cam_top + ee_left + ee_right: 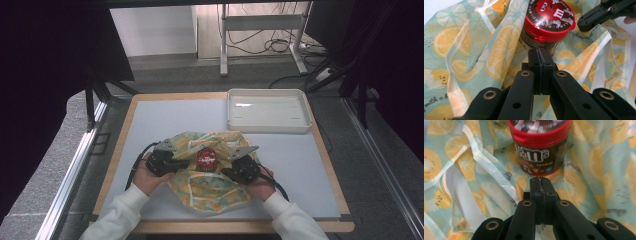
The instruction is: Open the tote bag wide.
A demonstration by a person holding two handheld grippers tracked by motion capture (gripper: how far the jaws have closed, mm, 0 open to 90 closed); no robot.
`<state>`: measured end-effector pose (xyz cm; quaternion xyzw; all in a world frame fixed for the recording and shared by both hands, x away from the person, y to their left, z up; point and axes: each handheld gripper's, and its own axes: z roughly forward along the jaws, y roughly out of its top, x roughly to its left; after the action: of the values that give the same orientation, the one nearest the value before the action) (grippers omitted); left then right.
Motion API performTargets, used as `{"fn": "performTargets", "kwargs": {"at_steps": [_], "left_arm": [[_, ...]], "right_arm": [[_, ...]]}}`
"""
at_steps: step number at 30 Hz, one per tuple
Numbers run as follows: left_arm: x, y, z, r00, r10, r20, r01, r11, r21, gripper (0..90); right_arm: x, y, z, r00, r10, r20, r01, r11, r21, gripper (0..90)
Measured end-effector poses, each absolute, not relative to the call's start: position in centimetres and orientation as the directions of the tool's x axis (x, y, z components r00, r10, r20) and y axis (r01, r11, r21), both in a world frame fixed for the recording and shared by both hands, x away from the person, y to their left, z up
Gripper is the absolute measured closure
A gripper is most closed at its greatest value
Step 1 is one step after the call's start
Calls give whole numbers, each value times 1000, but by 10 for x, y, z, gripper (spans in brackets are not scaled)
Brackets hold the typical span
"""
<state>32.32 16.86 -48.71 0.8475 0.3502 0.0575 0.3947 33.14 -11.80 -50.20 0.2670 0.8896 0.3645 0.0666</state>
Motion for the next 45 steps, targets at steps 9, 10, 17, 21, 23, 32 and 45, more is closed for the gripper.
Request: {"fn": "performTargets", "kwargs": {"at_steps": [9, 10, 17, 21, 23, 32, 45], "left_arm": [[331, 159, -479, 752, 632, -189, 551, -445, 706, 900], [334, 155, -479, 754, 628, -195, 557, -451, 698, 900], [347, 151, -489, 755, 628, -187, 574, -497, 651, 900], [345, 153, -488, 759, 624, -186, 569, -498, 654, 900], [346, 152, -489, 762, 623, -180, 567, -506, 650, 900], [361, 148, -504, 754, 632, -179, 588, -529, 612, 900], [397, 143, -524, 682, 712, -168, 650, -483, 587, 900]], "right_arm": [[320, -111, -513, -871, 479, 106, 424, 627, 654, 888], [319, -111, -514, -873, 477, 107, 423, 628, 653, 888], [316, -110, -517, -878, 466, 108, 419, 640, 644, 888], [317, -110, -519, -878, 465, 112, 422, 644, 638, 888], [317, -110, -519, -880, 462, 110, 419, 646, 638, 888], [316, -109, -520, -880, 462, 113, 421, 647, 635, 888], [313, -105, -524, -898, 423, 124, 403, 674, 619, 889]]}}
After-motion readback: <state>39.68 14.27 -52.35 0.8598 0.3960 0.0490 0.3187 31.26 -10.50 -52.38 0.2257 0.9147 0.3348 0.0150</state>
